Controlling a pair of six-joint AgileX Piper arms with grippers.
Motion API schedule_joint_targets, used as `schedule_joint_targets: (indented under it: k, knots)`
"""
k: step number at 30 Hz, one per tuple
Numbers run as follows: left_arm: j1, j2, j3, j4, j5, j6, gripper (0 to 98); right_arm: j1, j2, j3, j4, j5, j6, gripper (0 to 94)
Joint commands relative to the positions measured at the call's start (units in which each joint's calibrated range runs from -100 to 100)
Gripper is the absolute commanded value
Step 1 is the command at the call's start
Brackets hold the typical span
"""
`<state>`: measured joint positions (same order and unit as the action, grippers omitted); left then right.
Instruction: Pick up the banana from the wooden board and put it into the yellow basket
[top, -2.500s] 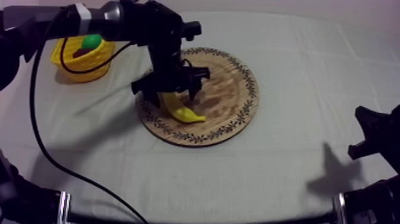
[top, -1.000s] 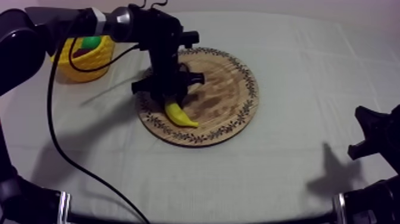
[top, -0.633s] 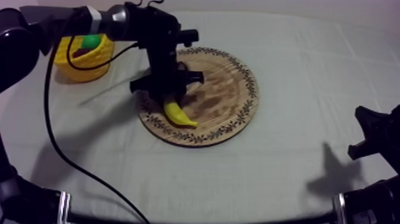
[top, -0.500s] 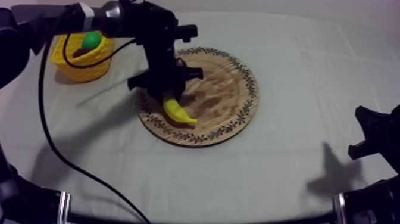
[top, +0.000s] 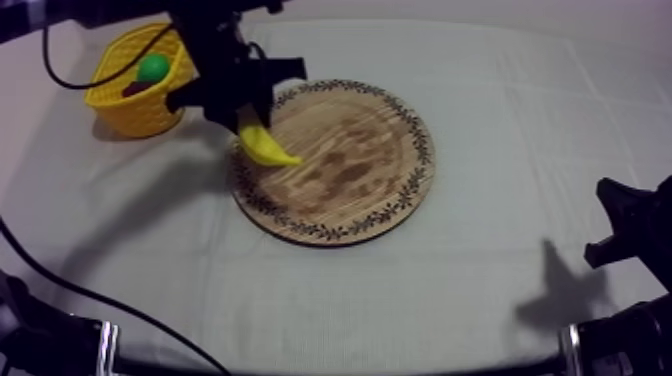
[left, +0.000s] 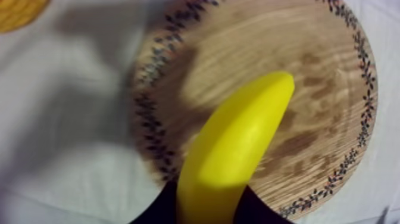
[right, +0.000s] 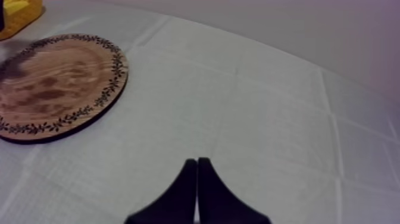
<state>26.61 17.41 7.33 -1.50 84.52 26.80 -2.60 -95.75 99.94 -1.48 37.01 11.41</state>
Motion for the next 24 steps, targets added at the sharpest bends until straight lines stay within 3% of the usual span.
schedule_joint_targets:
  k: [1, 11, 24]
  knots:
    - [-1.1, -3.9, 1.9, -0.35, 0.4, -0.5, 28.2, 0.0, 0.0, 0.0, 0.0, 0.0, 0.0, 0.3]
    - [-8.3, -15.9, 8.1, -2.9, 4.0, -3.9, 27.1, 0.0, 0.0, 0.0, 0.0, 0.0, 0.0, 0.3]
    - [-17.8, -24.2, 5.3, -5.62, 9.2, -8.7, 26.6, 0.0, 0.0, 0.0, 0.0, 0.0, 0.0, 0.3]
